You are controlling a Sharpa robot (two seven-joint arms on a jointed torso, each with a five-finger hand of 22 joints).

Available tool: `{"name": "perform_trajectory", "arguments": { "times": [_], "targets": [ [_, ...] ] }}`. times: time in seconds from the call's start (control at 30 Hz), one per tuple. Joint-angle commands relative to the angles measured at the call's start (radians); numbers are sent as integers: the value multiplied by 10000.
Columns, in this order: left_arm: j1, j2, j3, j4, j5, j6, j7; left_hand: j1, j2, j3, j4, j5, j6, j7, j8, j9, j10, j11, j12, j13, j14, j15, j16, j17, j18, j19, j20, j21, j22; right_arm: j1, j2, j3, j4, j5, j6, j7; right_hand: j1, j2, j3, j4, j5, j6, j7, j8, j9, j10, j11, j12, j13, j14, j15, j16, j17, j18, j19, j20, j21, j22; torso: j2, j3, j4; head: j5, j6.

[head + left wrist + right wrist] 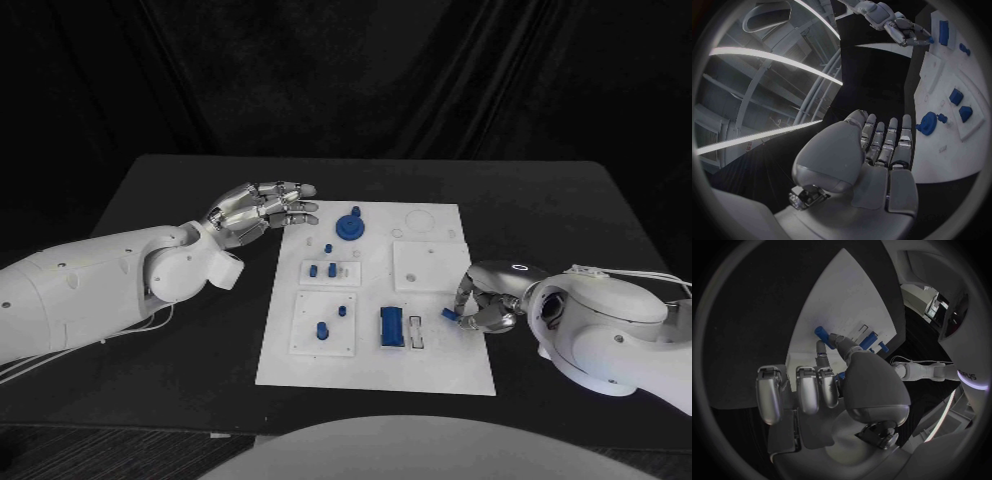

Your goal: Assemble the parts on the task board

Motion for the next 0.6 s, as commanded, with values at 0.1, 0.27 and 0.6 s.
{"name": "perform_trajectory", "arguments": {
  "times": [0.1, 0.27, 0.6],
  "targets": [
    [-16, 12, 10, 10, 32, 127, 84, -82, 8, 47, 20, 56, -4, 27, 62, -14, 29, 36, 38, -11, -24, 65, 69, -15, -141, 97, -1, 17, 9, -5, -38, 2, -38, 2400, -257, -70, -187, -3, -26, 131, -62, 115, -20, -57, -38, 1056, -71, 53, 2632, 1040, -89, 56, 2633, -158, 1059, -81, 24, 2630, 1, 0, 1, 26, 0],
    [-17, 12, 10, 13, 32, 115, 75, -92, 3, 72, 12, 57, -2, 33, 64, -16, 40, 52, 43, -10, -22, 64, 72, -18, -146, 99, -5, 19, 15, 3, -27, 2, -211, 4244, -412, -232, -224, 7, -50, 169, -83, 186, -49, -45, -49, 1056, -91, 53, 2632, 1040, -104, 56, 2633, -158, 1059, -93, 24, 2630, 1, 0, 1, 37, 0],
    [-17, 5, 10, 25, 32, 100, 66, -92, 3, 72, 12, 57, -2, 33, 64, -16, 40, 52, 43, -10, -22, 64, 72, -18, -146, 99, -5, 19, 15, 10, 34, 2, -460, 6040, -875, -310, -268, 5, -101, 208, -160, 256, -80, -34, -59, 1056, -120, 53, 2632, 1040, -129, 56, 2633, -158, 1059, -113, 24, 2630, 1, 0, 1, 54, 0]
  ]
}}
